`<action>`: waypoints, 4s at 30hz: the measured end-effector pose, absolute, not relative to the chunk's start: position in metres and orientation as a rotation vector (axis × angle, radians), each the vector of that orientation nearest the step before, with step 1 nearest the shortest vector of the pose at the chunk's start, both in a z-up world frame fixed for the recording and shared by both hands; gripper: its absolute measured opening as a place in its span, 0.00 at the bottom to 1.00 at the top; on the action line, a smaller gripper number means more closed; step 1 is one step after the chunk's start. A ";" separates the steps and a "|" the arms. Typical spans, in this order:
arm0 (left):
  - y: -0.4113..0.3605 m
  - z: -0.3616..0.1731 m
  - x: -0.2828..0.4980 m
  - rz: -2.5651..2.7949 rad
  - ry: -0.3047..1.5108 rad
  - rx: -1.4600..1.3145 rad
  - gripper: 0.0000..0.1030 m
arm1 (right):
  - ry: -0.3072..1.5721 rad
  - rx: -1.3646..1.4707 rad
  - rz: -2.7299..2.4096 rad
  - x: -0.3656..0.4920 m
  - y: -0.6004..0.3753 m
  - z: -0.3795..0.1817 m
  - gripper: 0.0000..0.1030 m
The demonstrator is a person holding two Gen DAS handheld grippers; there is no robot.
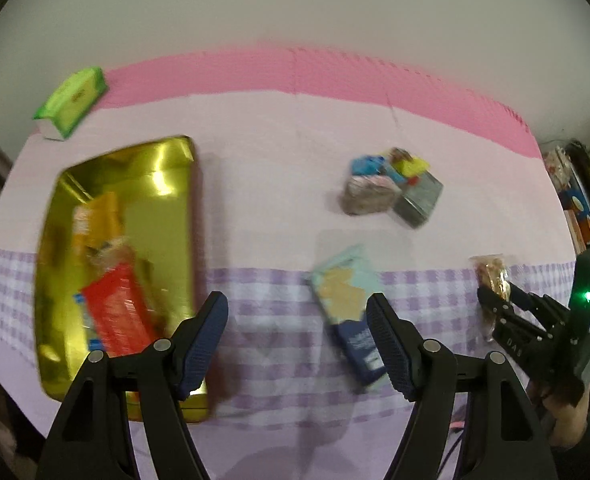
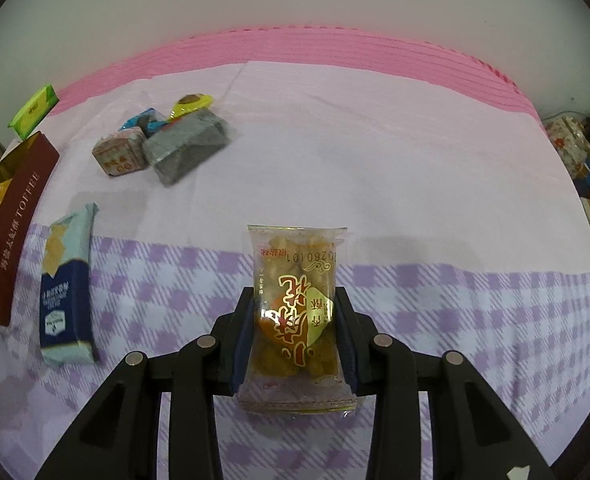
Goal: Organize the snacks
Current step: 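Grasp the blue soda cracker packet with the left gripper, then carry the soda cracker packet into the tin and open the left gripper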
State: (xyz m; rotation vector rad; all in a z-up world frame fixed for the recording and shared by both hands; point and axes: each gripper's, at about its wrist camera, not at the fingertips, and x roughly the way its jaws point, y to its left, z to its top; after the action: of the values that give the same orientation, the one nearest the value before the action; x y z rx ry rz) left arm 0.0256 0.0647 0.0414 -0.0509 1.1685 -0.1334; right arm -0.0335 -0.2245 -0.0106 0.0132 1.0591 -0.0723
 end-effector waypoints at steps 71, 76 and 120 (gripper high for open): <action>0.078 0.063 0.038 -0.098 1.164 -0.010 0.48 | 1.059 0.034 -0.056 -0.037 -0.229 -0.011 0.41; 0.132 0.062 0.039 0.008 1.162 -0.011 0.48 | 1.059 0.034 -0.060 -0.037 -0.228 -0.011 0.41; 0.232 0.001 0.014 0.147 1.180 -0.039 0.49 | 1.080 0.024 -0.054 -0.035 -0.226 -0.012 0.42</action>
State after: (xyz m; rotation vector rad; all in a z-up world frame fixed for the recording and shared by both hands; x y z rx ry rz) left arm 0.0137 0.2322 0.0009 -0.0393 1.1796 0.1473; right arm -0.0349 -0.2265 -0.0116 0.0241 1.0800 -0.0541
